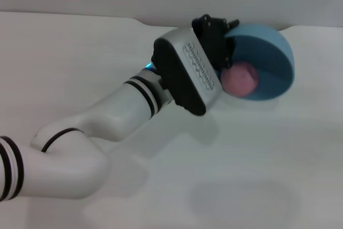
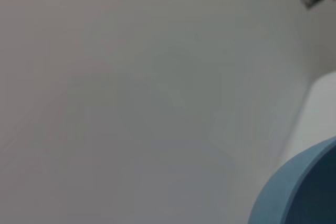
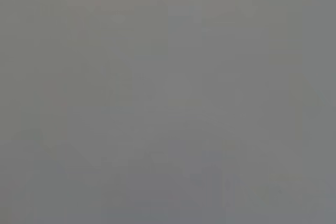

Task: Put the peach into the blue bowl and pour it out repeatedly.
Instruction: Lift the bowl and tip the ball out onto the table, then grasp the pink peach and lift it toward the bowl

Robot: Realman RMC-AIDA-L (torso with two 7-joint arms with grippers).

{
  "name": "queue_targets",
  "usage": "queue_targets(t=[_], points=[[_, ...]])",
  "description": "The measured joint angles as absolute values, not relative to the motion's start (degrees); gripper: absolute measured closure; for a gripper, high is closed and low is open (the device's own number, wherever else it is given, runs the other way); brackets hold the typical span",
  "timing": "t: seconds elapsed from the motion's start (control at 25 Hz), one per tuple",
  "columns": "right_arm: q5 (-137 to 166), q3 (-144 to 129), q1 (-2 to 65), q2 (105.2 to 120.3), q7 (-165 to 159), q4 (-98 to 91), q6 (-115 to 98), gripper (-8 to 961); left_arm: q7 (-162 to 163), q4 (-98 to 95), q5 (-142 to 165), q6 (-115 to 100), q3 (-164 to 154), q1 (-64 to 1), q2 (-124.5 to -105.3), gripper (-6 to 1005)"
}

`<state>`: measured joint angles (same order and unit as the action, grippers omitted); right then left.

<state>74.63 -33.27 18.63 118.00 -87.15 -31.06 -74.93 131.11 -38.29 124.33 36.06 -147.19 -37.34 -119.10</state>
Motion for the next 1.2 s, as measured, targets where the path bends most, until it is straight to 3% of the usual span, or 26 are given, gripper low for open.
queue_targets(t=[0.6, 1.2], points=[[75.32, -33.49, 18.61, 118.3, -87.1, -31.03, -74.61, 501, 106.95, -35.29, 124.2, 42.88, -152.01, -37.97, -119.09, 1001], [80.34, -33.57, 20.32, 118.4, -87.09, -30.86, -74.24, 524, 118.26, -33.76, 123.75, 31.97, -138.19, -38.92, -118.85, 1000]])
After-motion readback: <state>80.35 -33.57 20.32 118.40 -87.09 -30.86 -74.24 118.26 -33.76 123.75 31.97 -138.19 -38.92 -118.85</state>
